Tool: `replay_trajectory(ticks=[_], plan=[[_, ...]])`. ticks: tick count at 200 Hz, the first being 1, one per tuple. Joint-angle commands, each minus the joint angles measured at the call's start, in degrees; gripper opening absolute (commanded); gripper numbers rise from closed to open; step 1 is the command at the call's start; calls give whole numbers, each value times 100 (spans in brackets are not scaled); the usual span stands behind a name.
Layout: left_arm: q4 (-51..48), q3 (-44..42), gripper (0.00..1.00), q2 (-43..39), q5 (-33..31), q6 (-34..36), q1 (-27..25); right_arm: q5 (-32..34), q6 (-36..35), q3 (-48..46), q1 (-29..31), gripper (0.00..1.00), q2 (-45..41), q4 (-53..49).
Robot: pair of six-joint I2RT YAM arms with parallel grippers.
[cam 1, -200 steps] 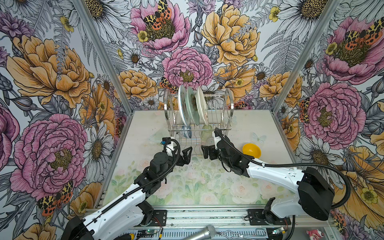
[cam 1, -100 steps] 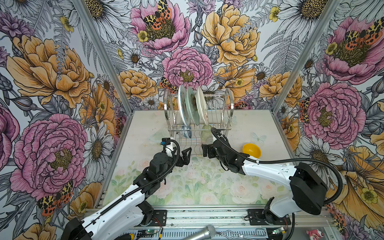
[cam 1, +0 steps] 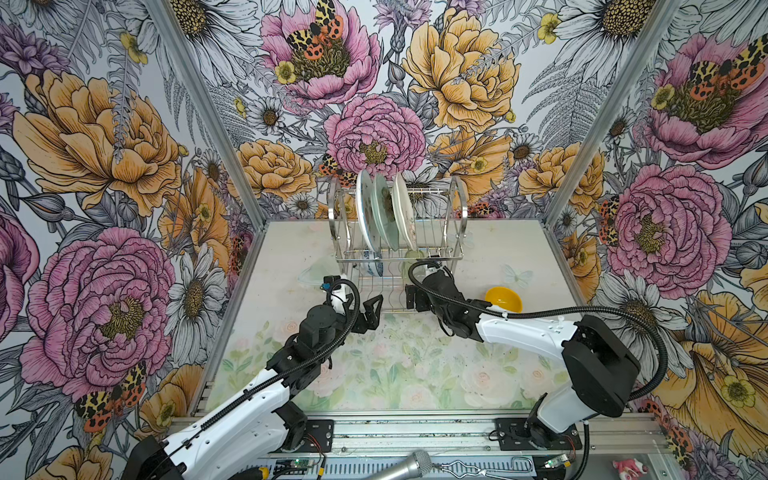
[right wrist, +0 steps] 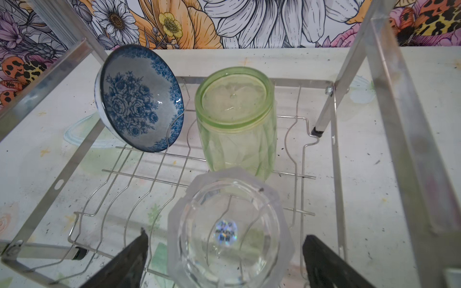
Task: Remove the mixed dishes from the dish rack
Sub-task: 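Lower the right gripper over the clear glass in the rack, then close the right gripper around the clear faceted glass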
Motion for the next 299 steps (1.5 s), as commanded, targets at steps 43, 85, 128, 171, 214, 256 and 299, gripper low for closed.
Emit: replay_trajectory(ticks=[43, 85, 128, 171, 214, 256, 299], plan=[[150, -10, 99, 150, -30, 26, 27, 150, 134, 232, -203, 99, 277, 327], [181, 13, 99, 210, -10, 13, 32, 97, 124, 300, -215, 96, 419, 377], [194, 2, 99, 208, -20, 16, 32, 126, 81, 321, -226, 92, 543, 438], [205, -5, 99, 217, -3, -4, 28, 49, 85, 393, -224, 86, 621, 451], [216, -29, 99, 209, -7, -22, 37, -113, 127, 409, -224, 78, 603, 462], [250, -62, 99, 199, -21, -30, 38, -332, 226, 358, -224, 72, 482, 478], [268, -83, 99, 214, -29, -37, 40, -481, 328, 282, -224, 71, 368, 512]])
